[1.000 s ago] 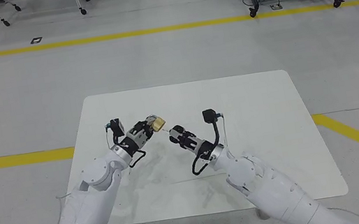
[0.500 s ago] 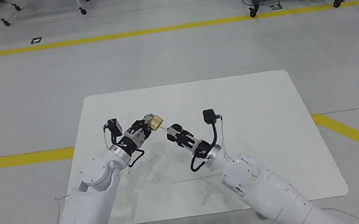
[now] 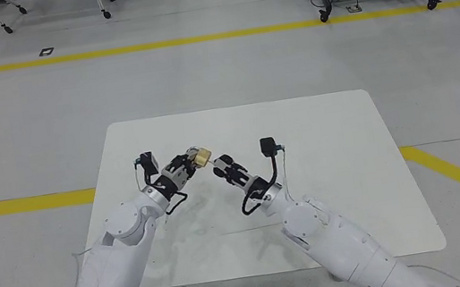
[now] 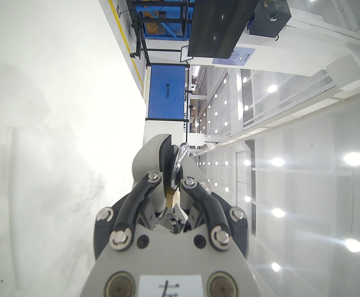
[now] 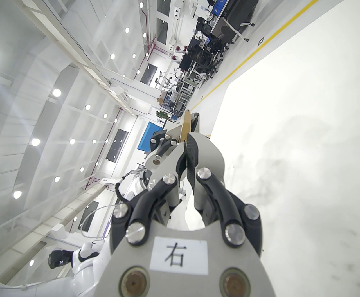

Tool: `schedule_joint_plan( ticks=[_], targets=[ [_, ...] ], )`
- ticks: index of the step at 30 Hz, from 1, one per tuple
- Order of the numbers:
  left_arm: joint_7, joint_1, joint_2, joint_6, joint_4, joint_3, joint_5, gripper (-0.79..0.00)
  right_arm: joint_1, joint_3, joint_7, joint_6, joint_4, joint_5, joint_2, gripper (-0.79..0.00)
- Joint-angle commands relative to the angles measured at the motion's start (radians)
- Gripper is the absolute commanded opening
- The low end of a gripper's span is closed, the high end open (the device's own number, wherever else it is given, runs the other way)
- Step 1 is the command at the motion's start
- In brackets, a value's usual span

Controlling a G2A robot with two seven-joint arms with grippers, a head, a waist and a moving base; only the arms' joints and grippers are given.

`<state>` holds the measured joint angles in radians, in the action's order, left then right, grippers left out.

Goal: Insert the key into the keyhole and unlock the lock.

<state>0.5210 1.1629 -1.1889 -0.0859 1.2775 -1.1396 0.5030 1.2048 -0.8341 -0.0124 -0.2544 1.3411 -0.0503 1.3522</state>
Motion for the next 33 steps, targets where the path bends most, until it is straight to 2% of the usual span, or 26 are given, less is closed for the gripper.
schedule_joint_plan(
  ticks=[1,7,14,15,16,29,31,33],
  targets=[
    [-0.003,0.001,-0.001,-0.001,0.001,0.0,-0.006,-0.785,0.001,-0.002,0.007,-0.004,-0.001,-0.01,0.002,-0.785],
    [-0.008,0.003,-0.003,-0.009,0.008,0.005,-0.046,-0.785,0.003,0.002,0.05,0.013,-0.005,-0.072,0.011,-0.785],
    [-0.002,0.004,-0.006,-0.014,0.009,0.004,-0.064,-0.785,-0.002,-0.002,0.056,0.013,-0.017,-0.065,0.023,-0.785],
    [-0.001,0.004,-0.006,-0.014,0.009,0.003,-0.064,-0.785,-0.001,-0.004,0.052,0.009,-0.017,-0.056,0.024,-0.419],
    [0.0,0.004,-0.006,-0.015,0.009,0.001,-0.063,-0.785,0.0,-0.009,0.049,0.003,-0.016,-0.047,0.025,0.0],
    [0.008,0.008,-0.012,-0.014,0.005,-0.023,-0.025,-0.785,0.005,-0.023,0.036,-0.011,-0.014,-0.022,0.026,0.0],
    [0.017,0.01,-0.013,-0.02,0.005,-0.026,-0.013,-0.785,0.025,-0.035,-0.04,-0.03,0.011,0.07,0.024,0.0],
    [0.034,0.011,-0.014,-0.026,0.005,-0.031,0.007,-0.785,0.04,-0.069,-0.17,-0.048,0.03,0.206,0.017,0.0]
  ],
)
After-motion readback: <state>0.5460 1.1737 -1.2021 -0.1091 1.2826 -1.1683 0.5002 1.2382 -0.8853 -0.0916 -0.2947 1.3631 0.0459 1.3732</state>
